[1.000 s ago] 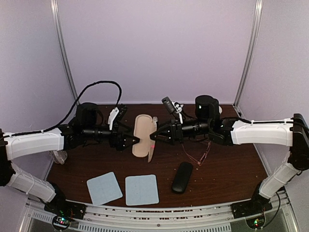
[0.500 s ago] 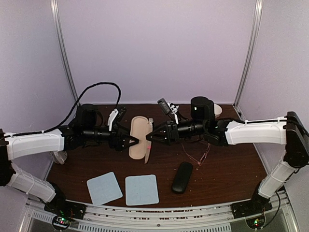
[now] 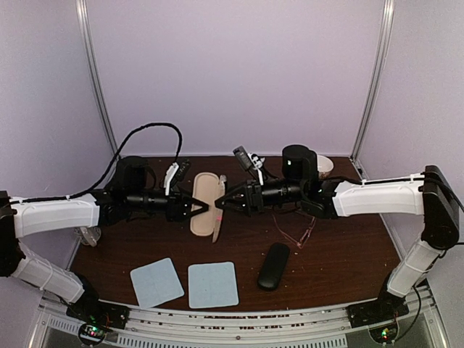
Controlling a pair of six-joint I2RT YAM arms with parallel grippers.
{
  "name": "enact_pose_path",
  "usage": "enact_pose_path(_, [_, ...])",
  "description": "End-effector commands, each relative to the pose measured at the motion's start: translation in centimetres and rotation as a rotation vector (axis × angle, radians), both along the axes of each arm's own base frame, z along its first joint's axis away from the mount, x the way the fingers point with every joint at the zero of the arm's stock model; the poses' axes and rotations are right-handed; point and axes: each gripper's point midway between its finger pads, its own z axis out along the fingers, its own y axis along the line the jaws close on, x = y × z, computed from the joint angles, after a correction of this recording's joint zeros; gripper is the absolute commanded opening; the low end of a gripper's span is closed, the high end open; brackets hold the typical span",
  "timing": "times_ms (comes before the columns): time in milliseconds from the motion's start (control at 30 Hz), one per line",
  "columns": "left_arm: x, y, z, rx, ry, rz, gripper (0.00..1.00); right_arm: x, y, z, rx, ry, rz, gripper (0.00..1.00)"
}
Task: Organize the sunglasses
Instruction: Pass from the right arm to the left
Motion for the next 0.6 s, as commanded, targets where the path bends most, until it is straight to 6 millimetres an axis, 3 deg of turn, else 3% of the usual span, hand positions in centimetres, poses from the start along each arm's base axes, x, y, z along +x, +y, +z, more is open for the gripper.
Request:
enact_pose_path(0, [1.0, -0.2, 1.2, -0.053, -0.036, 0.017, 0.36, -2.0, 0.9, 3.8, 0.105, -0.077, 0.085, 0.12])
enact_pose_path(300, [1.9, 0.5, 0.2, 0.033, -0.028, 0.076, 0.1, -0.8, 1.0, 2.3, 0.054, -0.111, 0.018, 0.18])
enact_pose_path(400, [2.4, 1.0, -0.2, 0.078, -0.03, 0.107, 0.0, 0.2, 0.6, 1.5, 0.003, -0.119, -0.039, 0.28])
enact_pose_path(567, [2.8, 1.8, -1.0, 0.129, -0.039, 0.148, 0.0, 1.6, -1.1, 0.3, -0.064, -0.137, -0.139, 0.46])
